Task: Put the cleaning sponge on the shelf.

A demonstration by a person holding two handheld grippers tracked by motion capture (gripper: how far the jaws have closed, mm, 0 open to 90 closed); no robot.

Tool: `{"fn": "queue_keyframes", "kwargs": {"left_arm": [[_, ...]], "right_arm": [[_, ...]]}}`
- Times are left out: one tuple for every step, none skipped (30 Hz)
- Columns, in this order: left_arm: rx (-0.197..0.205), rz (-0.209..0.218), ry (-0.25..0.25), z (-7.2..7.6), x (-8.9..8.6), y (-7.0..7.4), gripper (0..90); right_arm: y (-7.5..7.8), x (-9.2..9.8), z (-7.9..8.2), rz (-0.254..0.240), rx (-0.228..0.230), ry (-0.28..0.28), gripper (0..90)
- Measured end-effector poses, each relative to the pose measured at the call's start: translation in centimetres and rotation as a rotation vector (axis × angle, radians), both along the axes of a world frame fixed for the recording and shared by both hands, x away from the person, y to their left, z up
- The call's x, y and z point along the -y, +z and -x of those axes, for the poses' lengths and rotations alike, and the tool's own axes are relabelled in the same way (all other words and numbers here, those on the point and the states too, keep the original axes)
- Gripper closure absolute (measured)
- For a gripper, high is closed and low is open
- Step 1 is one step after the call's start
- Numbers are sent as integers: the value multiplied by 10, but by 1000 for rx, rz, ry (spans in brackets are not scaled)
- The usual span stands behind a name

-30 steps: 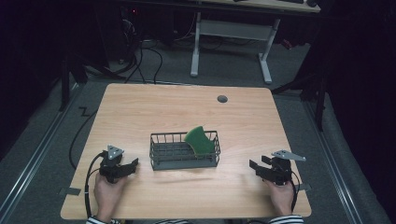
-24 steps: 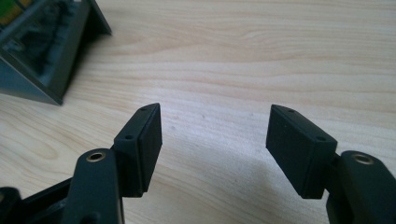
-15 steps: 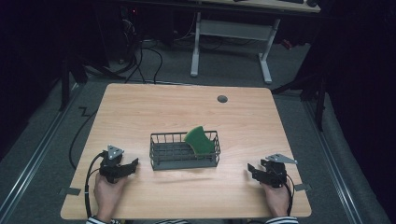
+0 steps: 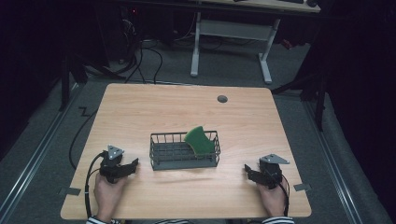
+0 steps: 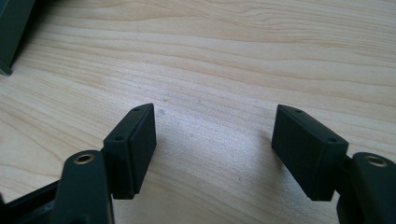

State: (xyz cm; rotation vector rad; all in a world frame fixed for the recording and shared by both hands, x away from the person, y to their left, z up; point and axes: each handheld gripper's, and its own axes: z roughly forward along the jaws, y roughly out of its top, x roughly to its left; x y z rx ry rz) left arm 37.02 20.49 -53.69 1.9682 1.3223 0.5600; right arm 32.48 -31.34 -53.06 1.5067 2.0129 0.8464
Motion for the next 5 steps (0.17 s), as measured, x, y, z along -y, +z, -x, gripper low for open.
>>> {"fn": "queue_keyframes", "kwargs": {"left_arm": [[0,-1,0,0,0,0,280],[0,-1,0,0,0,0,280],[0,0,0,0,0,0,280],[0,1,0,0,0,0,280],[0,1,0,0,0,0,280]], "right_arm": [[0,0,0,2,1,0,294],[0,0,0,2,1,-1,293],[0,0,0,1,0,-1,292],[0,-1,0,1,-1,-2,290],[0,-1,0,2,-1,-3,288]]}}
